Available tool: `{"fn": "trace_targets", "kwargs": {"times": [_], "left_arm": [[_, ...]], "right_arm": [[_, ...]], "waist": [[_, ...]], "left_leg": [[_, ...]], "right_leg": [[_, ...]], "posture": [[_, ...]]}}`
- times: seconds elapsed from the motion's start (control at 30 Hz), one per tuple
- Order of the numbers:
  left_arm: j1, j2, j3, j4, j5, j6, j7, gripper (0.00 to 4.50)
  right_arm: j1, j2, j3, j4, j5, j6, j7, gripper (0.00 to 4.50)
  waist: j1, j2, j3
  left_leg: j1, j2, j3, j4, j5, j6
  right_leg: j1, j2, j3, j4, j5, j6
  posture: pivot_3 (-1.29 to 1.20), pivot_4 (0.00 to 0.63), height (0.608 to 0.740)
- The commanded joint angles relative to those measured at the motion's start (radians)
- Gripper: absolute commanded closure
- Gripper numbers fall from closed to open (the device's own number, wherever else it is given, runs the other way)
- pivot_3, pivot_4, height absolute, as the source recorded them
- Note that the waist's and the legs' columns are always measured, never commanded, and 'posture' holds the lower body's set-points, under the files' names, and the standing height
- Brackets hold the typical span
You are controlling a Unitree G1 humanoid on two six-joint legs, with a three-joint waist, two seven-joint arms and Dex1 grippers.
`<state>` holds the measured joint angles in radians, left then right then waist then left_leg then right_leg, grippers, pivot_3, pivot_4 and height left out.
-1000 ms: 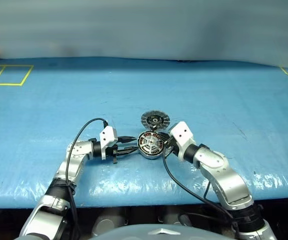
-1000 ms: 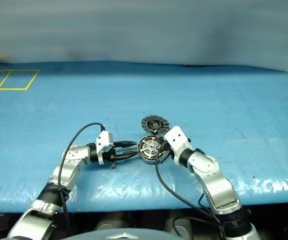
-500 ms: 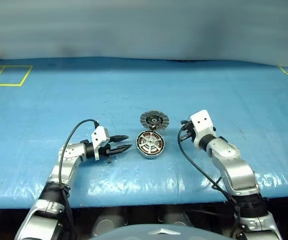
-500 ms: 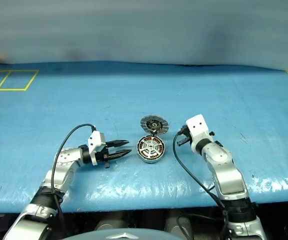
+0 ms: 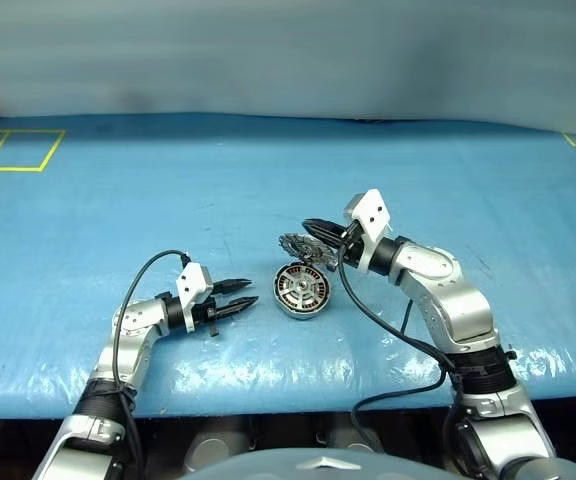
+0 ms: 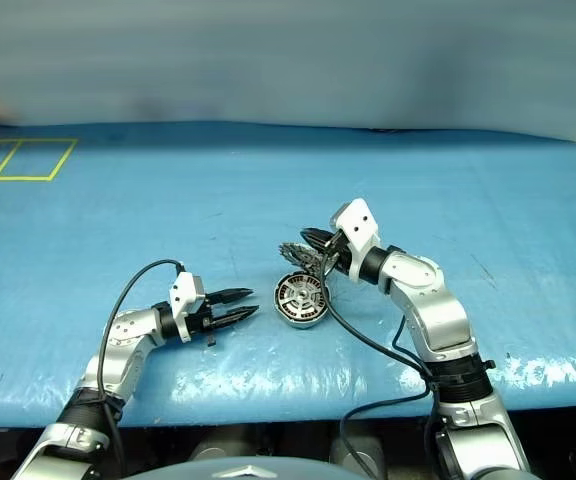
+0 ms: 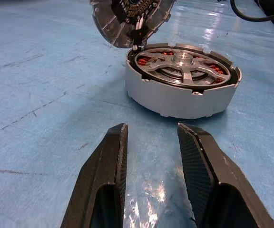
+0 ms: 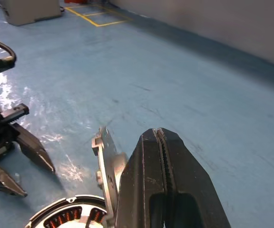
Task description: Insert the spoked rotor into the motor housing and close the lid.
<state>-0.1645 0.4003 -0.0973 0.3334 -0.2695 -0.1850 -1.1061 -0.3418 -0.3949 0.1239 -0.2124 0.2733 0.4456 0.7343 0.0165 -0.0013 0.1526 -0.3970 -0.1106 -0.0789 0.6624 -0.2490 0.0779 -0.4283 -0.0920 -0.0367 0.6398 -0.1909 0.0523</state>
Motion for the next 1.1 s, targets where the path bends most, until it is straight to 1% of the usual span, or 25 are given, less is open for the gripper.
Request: {"fn": "trace_targets", "kwargs": {"times": [0.03, 0.13, 0.23, 0.43, 0.53, 0.7, 0.8, 0.97, 1.03, 1.1], "left_arm": [[-0.001, 0.003, 0.011, -0.038, -0.012, -0.005, 0.003, 2.76], [-0.005, 0.003, 0.009, -0.035, -0.012, -0.003, 0.002, 2.76], [-0.012, 0.003, 0.008, -0.030, -0.011, -0.002, 0.001, 2.76], [-0.020, 0.004, 0.006, -0.026, -0.009, -0.001, -0.002, 2.76], [-0.019, 0.004, 0.006, -0.027, -0.010, 0.000, -0.003, 2.76], [-0.015, 0.000, 0.005, -0.032, -0.010, 0.000, 0.001, 2.76], [-0.014, -0.002, 0.003, -0.032, -0.009, 0.000, 0.003, 2.76], [-0.022, -0.007, -0.001, -0.029, -0.007, 0.001, 0.002, 2.76], [-0.026, -0.009, -0.003, -0.027, -0.006, 0.001, 0.001, 2.76], [-0.030, -0.011, -0.004, -0.023, -0.005, 0.000, 0.000, 2.76]], "right_arm": [[0.044, -0.038, 0.045, -0.106, 0.026, 0.002, 0.063, 4.47], [0.089, -0.083, 0.107, -0.139, -0.011, 0.008, 0.082, 4.47], [0.121, -0.104, 0.151, -0.136, -0.052, 0.006, 0.068, 4.47], [0.156, -0.097, 0.192, -0.121, -0.103, 0.012, 0.019, 4.47], [0.175, -0.094, 0.218, -0.099, -0.151, -0.012, -0.010, 4.47], [0.208, -0.084, 0.245, -0.082, -0.185, -0.042, -0.028, 4.47], [0.218, -0.079, 0.242, -0.078, -0.203, -0.059, -0.048, 4.47], [0.228, -0.056, 0.177, -0.117, -0.162, -0.057, -0.068, 4.47], [0.231, -0.053, 0.156, -0.140, -0.135, -0.050, -0.063, 4.09], [0.237, -0.056, 0.146, -0.161, -0.105, -0.047, -0.041, 3.54]], "waist": [[0.000, 0.000, 0.000], [-0.001, 0.000, 0.000], [-0.001, 0.000, 0.000], [0.000, 0.000, 0.000], [0.000, 0.000, 0.000], [0.000, 0.000, 0.000], [0.000, -0.001, -0.001], [0.000, -0.001, -0.001], [0.001, -0.001, -0.001], [0.001, -0.001, -0.001]], "left_leg": [[0.000, 0.000, 0.000, 0.000, -0.001, 0.002], [0.000, 0.000, 0.000, 0.000, -0.001, 0.002], [0.000, 0.000, 0.000, 0.000, -0.001, 0.001], [0.000, 0.000, 0.000, 0.001, -0.002, -0.002], [0.000, 0.000, 0.000, 0.001, -0.002, -0.001], [0.001, 0.000, 0.000, 0.001, -0.002, -0.002], [0.001, 0.000, 0.000, 0.001, -0.003, -0.003], [0.002, 0.001, 0.000, 0.001, -0.002, -0.004], [0.002, 0.001, 0.000, 0.001, -0.002, -0.004], [0.001, 0.001, 0.000, 0.001, -0.002, -0.004]], "right_leg": [[0.000, 0.000, 0.000, 0.000, 0.000, 0.000], [0.000, 0.000, 0.000, 0.000, 0.000, 0.000], [0.000, 0.000, 0.000, 0.000, 0.000, 0.000], [0.000, 0.000, 0.000, 0.000, 0.000, 0.000], [0.000, 0.000, 0.000, 0.000, 0.000, 0.000], [0.001, 0.000, 0.000, 0.000, 0.000, 0.000], [0.001, 0.000, 0.000, 0.000, 0.000, 0.000], [0.001, 0.001, 0.000, 0.001, 0.000, 0.000], [0.001, 0.001, -0.001, 0.001, 0.000, 0.000], [0.001, 0.000, 0.000, 0.001, 0.000, 0.000]], "posture": [[0.00, 0.150, 0.740], [0.00, 0.150, 0.740], [0.00, 0.150, 0.740], [0.00, 0.150, 0.740], [0.00, 0.150, 0.740], [0.00, 0.150, 0.740], [0.00, 0.150, 0.740], [0.00, 0.150, 0.740], [0.00, 0.150, 0.740], [0.00, 0.150, 0.740]]}}
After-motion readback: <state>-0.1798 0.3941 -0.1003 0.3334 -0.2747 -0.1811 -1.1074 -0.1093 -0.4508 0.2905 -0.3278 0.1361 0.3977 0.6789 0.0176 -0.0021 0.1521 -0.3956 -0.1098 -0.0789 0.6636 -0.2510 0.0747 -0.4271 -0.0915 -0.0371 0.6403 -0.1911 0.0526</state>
